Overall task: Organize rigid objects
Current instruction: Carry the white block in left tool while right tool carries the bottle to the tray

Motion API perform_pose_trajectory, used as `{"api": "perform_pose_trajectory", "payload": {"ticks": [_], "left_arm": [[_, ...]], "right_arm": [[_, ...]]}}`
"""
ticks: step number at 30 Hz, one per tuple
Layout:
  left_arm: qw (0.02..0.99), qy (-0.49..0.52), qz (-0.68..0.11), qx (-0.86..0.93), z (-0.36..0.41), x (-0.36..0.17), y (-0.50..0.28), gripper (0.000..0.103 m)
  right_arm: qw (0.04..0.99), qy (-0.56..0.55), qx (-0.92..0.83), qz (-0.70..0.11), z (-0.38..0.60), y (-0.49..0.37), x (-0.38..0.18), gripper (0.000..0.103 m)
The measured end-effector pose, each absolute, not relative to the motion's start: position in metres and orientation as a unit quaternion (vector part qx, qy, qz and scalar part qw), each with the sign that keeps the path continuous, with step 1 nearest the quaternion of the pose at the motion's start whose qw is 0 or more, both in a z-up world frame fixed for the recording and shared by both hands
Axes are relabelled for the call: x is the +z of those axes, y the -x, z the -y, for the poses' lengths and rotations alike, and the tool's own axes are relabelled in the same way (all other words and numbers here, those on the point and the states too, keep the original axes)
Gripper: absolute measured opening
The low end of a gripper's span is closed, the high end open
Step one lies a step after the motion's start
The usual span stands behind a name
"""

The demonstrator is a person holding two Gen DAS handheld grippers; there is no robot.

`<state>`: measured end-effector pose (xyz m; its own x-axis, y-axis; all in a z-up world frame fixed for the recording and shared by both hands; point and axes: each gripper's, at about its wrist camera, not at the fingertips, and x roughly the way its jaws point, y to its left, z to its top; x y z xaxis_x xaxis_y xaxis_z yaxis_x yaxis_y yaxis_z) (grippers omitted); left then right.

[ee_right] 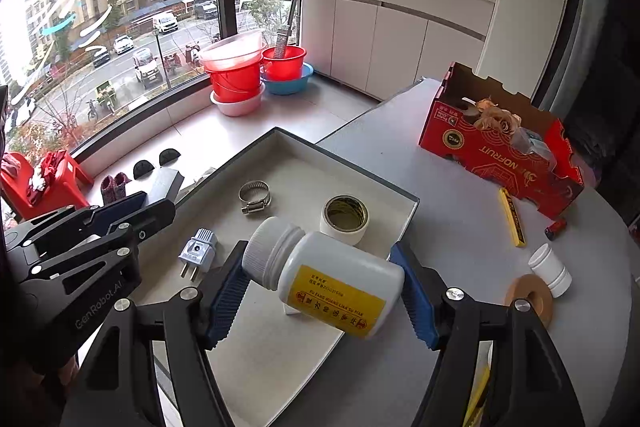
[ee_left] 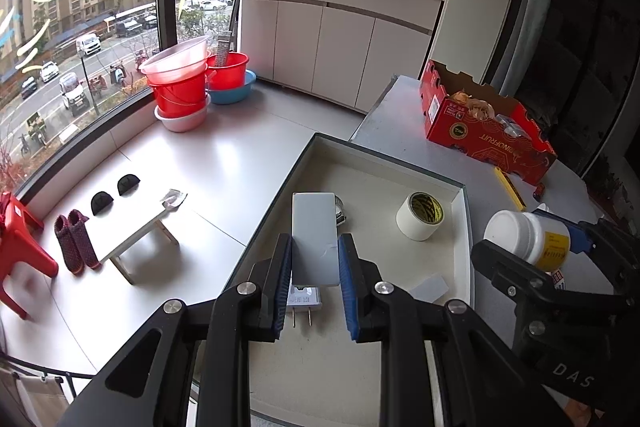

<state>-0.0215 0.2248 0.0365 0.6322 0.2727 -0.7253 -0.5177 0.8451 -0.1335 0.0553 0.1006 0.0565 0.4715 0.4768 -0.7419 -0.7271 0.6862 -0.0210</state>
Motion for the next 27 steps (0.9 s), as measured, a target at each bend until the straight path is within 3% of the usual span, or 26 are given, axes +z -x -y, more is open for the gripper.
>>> {"api": "perform_pose_trajectory", "payload": {"ticks": [27], "left_arm": [[0.865,0.158,-0.418,0.227,-0.238,-0.014,-0.021,0.025]], "right_arm": [[0.803,0.109,0.364,-0.459,-0.120,-0.100,0.014,0.071]]}}
